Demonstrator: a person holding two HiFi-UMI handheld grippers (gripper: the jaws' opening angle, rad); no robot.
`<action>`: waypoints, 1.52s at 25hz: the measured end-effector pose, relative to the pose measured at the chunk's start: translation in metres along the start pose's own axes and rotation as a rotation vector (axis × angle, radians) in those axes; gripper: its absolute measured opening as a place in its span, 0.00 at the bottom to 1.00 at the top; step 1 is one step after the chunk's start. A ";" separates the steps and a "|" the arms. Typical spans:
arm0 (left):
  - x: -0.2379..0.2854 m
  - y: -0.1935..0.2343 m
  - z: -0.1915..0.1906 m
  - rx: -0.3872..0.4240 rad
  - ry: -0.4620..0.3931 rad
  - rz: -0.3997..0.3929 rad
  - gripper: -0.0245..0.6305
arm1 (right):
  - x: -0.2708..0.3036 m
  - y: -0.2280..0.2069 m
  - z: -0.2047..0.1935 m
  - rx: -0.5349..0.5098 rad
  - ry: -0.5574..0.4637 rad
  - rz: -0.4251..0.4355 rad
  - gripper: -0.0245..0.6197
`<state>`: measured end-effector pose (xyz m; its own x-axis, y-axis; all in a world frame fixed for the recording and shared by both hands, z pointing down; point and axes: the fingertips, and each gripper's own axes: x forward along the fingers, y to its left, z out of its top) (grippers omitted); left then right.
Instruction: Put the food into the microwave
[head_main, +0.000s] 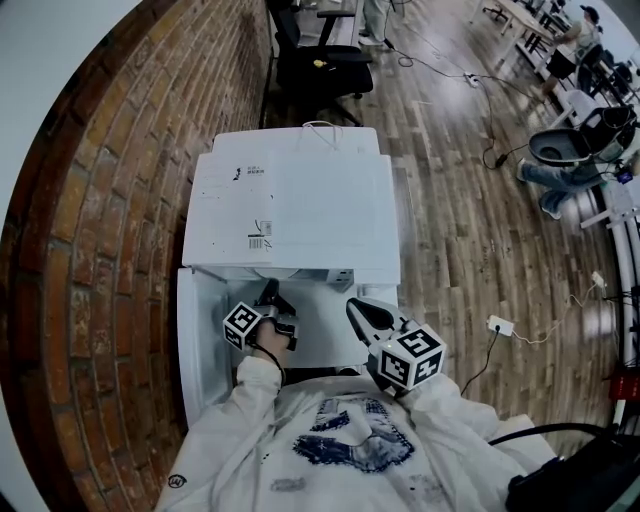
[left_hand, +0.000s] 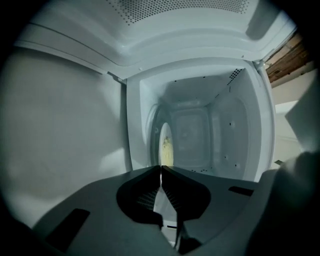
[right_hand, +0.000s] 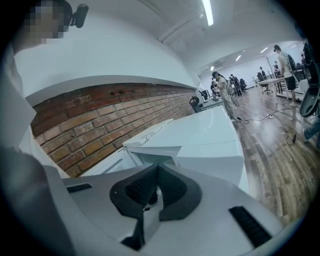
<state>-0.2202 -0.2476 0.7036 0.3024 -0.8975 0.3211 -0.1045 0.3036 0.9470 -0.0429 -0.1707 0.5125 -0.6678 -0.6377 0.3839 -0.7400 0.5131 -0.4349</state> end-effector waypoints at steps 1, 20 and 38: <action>0.002 0.000 0.001 -0.002 0.003 0.002 0.07 | 0.001 0.000 0.000 0.000 -0.001 -0.004 0.06; 0.011 -0.003 0.005 0.047 0.039 0.031 0.07 | 0.005 0.003 0.000 0.012 -0.010 -0.029 0.06; -0.008 -0.004 0.001 0.137 0.030 0.063 0.07 | -0.001 0.007 -0.004 0.003 -0.007 0.011 0.06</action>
<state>-0.2234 -0.2423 0.6969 0.3191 -0.8674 0.3819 -0.2520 0.3108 0.9164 -0.0473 -0.1643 0.5122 -0.6755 -0.6359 0.3732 -0.7321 0.5183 -0.4420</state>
